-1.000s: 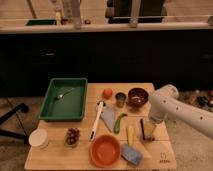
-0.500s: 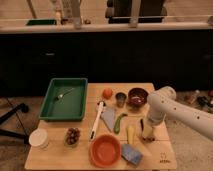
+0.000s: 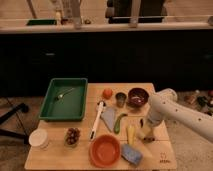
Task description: Wipe tray with eraser
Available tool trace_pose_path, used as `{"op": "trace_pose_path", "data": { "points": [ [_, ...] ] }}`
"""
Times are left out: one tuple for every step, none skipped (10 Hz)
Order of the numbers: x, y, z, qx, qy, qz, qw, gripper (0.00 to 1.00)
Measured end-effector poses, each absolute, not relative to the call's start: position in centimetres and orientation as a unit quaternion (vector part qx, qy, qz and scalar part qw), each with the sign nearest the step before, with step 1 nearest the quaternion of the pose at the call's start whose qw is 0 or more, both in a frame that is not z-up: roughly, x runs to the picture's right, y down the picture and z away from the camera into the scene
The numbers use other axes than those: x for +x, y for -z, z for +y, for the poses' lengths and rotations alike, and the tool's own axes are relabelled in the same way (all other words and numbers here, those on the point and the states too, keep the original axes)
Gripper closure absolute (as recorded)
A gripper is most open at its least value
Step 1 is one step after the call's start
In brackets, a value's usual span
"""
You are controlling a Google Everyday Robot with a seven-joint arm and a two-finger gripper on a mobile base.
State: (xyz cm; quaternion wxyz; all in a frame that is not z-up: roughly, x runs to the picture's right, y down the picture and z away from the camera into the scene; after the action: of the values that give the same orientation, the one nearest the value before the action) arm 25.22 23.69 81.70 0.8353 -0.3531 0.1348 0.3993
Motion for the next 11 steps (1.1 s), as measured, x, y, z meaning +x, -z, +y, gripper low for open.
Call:
{"op": "trace_pose_path", "data": {
  "points": [
    [25.2,-81.8,23.9,-0.353,-0.403,0.132,0.834,0.20],
    [25.3,-82.0,24.2,-0.352,-0.407,0.130,0.833,0.20],
    [25.3,-82.2,24.3,-0.349,-0.411,0.128,0.833,0.20],
    [25.2,-82.4,24.4,-0.347,-0.412,0.125,0.833,0.20],
    [25.2,-82.6,24.6,-0.345,-0.414,0.124,0.833,0.20],
    [25.4,-82.7,24.7,-0.341,-0.416,0.122,0.834,0.20],
    [25.6,-82.9,24.7,-0.334,-0.419,0.118,0.836,0.22],
    [25.9,-82.9,24.7,-0.325,-0.419,0.113,0.840,0.29],
    [26.0,-82.8,24.7,-0.317,-0.419,0.108,0.844,0.38],
    [26.1,-82.8,24.6,-0.309,-0.416,0.105,0.849,0.48],
    [26.3,-82.6,24.5,-0.300,-0.411,0.102,0.855,0.59]
  ]
}}
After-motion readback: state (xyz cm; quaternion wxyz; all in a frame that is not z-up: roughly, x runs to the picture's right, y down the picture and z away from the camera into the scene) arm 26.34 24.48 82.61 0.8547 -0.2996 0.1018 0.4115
